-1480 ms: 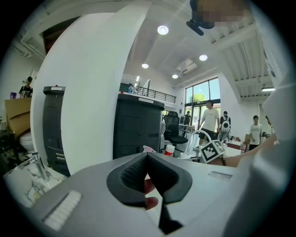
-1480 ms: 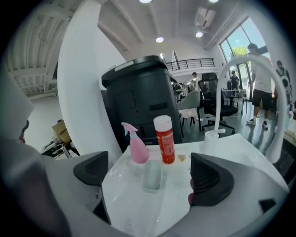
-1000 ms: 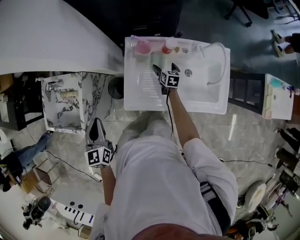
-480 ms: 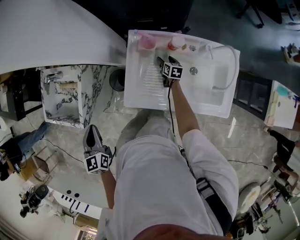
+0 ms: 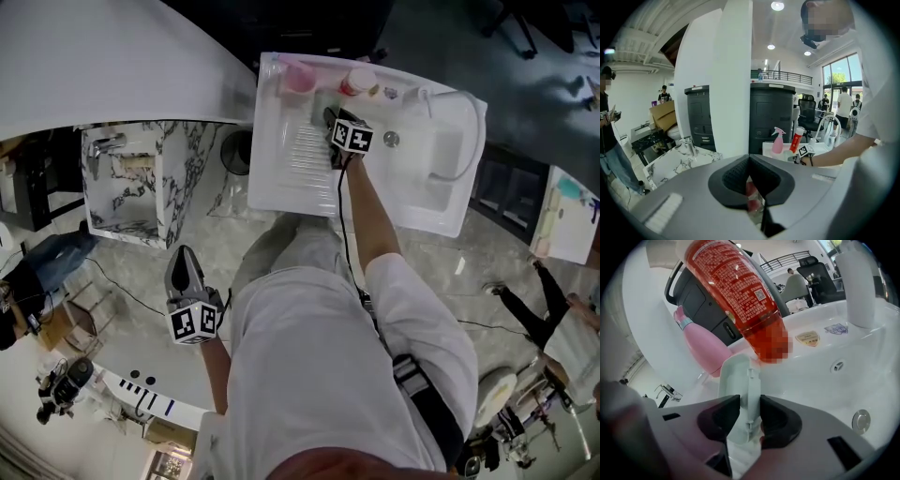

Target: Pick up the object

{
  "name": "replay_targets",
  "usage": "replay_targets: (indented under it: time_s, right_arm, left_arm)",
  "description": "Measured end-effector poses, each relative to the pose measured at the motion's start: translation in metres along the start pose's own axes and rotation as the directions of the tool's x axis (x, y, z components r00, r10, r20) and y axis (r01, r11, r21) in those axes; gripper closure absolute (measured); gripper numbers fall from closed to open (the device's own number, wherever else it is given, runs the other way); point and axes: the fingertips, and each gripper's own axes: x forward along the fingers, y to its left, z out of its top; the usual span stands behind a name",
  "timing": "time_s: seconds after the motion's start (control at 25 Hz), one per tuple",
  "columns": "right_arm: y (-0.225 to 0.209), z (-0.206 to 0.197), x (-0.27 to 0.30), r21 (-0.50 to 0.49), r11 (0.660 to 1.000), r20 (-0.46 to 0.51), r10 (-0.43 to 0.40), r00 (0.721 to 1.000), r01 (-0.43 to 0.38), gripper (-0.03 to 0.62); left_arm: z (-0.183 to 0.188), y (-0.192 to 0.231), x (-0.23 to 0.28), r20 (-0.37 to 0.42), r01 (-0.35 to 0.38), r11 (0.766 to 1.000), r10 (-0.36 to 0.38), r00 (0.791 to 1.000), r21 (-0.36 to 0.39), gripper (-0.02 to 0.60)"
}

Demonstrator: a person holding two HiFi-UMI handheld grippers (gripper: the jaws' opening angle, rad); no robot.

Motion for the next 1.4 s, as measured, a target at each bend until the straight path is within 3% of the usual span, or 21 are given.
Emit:
replay_targets:
  time_s: [0.32,0.6,0.96,1.4]
  right_arm:
    - [0.009,-0.001,-0.022,0.025,0.999,0.024,0.028,0.999,-0.028,0.508]
    - [0.031,0.012,-0.074,0.01,0.997,0.089,0.08,0.993,-0.081,0.508]
    - [0.088,0.038,-0.168,-0.083,0.987,0.22,0.155,0.963,-0.14,0.508]
    - [0.167,0.081,-0.276,-0.275,0.952,0.406,0.243,0.881,-0.135,0.51]
  left_arm:
    - [0.001,-0.008,0.008,0.021,0.045,0.999,-0.045,0.999,0.006,0.583]
    - [0.02,-0.028,0.038,0.078,0.165,0.986,-0.167,0.983,0.027,0.583]
    - [0.049,-0.067,0.069,0.15,0.335,0.939,-0.344,0.927,0.084,0.583]
    - [0.083,-0.108,0.084,0.213,0.469,0.869,-0.493,0.843,0.158,0.583]
